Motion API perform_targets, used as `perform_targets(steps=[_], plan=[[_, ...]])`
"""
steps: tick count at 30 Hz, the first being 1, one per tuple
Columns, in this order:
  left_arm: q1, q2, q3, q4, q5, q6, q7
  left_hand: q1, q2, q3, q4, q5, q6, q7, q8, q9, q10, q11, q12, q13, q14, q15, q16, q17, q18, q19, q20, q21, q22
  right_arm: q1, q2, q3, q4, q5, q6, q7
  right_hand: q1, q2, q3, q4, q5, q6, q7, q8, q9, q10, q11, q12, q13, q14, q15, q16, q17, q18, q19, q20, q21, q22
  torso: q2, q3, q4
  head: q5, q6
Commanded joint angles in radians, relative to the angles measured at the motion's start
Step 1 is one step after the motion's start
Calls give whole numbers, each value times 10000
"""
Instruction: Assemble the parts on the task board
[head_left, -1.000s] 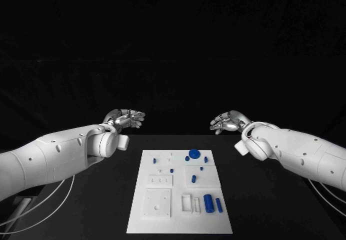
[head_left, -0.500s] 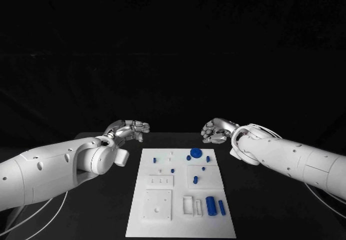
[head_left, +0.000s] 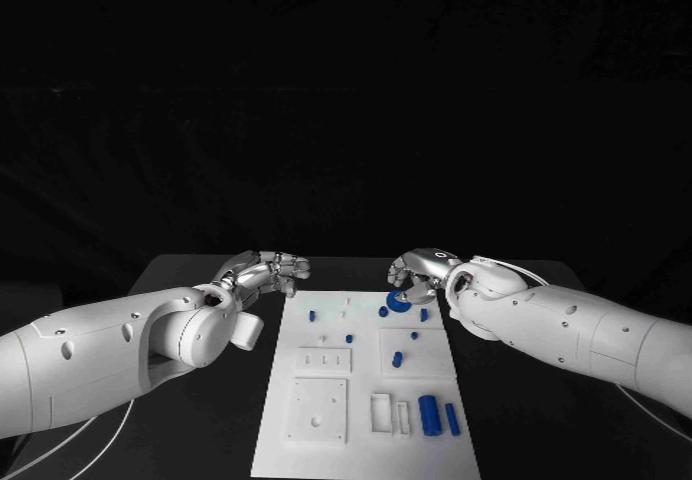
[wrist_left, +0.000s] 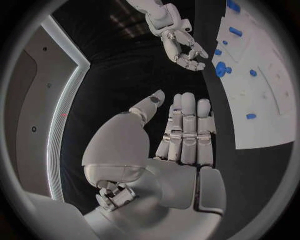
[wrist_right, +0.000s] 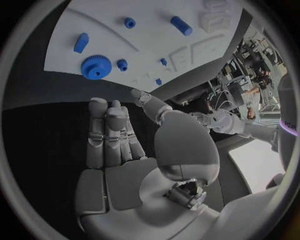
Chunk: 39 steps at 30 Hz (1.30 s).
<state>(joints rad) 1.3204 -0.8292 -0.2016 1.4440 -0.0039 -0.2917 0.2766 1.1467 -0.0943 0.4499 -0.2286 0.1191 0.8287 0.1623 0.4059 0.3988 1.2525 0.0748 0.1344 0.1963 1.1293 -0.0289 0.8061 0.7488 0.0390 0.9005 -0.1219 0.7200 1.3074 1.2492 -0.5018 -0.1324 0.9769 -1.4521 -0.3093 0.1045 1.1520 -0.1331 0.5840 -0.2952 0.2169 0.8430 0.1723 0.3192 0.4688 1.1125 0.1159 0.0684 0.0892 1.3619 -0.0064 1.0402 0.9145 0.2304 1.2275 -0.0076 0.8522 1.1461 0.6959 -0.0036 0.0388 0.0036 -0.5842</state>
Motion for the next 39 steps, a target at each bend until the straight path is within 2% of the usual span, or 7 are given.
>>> perform_targets(steps=[1,3,4,5,6,21,39], plan=[[51,-58,14,153,-146,175,90,-75,3,11,-39,-36,31,23,-49,18,-19,53,-57,13,-89,18,6,5,195,-65,-47,37,199,-10,27,4,128,-1194,-179,-335,-9,-117,-49,19,44,-60,8,-36,-17,-149,46,-59,-58,-100,116,88,-58,314,666,-557,-8,-21,224,-5,48,-5,-4],[81,-87,17,221,-166,178,91,-90,-3,17,-44,-39,30,24,-56,23,-30,59,-72,15,-102,24,2,3,195,-79,-42,43,197,-10,21,4,195,-1442,-220,-412,-8,-147,-47,19,43,-53,5,-36,-18,-219,72,-55,-101,-112,143,141,-111,314,689,-536,-24,-33,304,-13,64,-23,25],[85,-93,18,245,-167,176,100,-94,-4,21,-47,-40,30,24,-59,26,-35,62,-78,16,-107,27,1,3,195,-85,-40,46,195,-10,24,4,223,-1561,-243,-442,-2,-154,-43,18,40,-56,5,-39,-20,-233,78,-51,-112,-116,149,159,-128,314,698,-530,-28,-37,366,-33,148,-87,47],[86,-98,20,260,-168,174,100,-99,-6,25,-50,-40,30,25,-61,29,-40,65,-85,16,-112,29,-1,2,196,-91,-38,49,194,-10,30,4,237,-1612,-245,-457,5,-162,-37,19,31,-58,6,-42,-21,-241,83,-46,-121,-118,153,178,-145,314,707,-525,-33,-41,460,-76,345,-270,120],[87,-110,21,279,-171,180,99,-102,-6,28,-52,-40,31,24,-63,31,-44,67,-90,17,-115,31,-2,2,196,-95,-36,51,193,-10,39,5,252,-1662,-235,-470,22,-174,-25,20,19,-63,7,-47,-24,-249,88,-41,-133,-123,158,202,-168,314,719,-519,-42,-48,493,-78,355,-295,145],[192,-158,35,386,-277,179,75,-135,-10,45,-64,-47,34,26,-77,47,-68,80,-127,23,-130,43,-2,1,200,-118,-25,73,188,-20,129,5,250,-2308,20,-661,93,-203,110,20,-32,1,-7,-38,-34,-188,88,-5,-179,-166,162,386,-377,314,811,-414,-121,-112,747,-124,421,-397,135],[324,-232,36,474,-349,176,55,-165,-20,53,-66,-55,35,27,-87,59,-72,86,-146,30,-134,48,1,1,204,-129,-19,89,185,-41,20,2,259,-2640,201,-776,118,-308,219,27,-77,54,-27,-37,-49,-161,93,-14,-202,-203,168,526,-576,314,853,-333,-158,-128,914,-140,380,-348,113]])
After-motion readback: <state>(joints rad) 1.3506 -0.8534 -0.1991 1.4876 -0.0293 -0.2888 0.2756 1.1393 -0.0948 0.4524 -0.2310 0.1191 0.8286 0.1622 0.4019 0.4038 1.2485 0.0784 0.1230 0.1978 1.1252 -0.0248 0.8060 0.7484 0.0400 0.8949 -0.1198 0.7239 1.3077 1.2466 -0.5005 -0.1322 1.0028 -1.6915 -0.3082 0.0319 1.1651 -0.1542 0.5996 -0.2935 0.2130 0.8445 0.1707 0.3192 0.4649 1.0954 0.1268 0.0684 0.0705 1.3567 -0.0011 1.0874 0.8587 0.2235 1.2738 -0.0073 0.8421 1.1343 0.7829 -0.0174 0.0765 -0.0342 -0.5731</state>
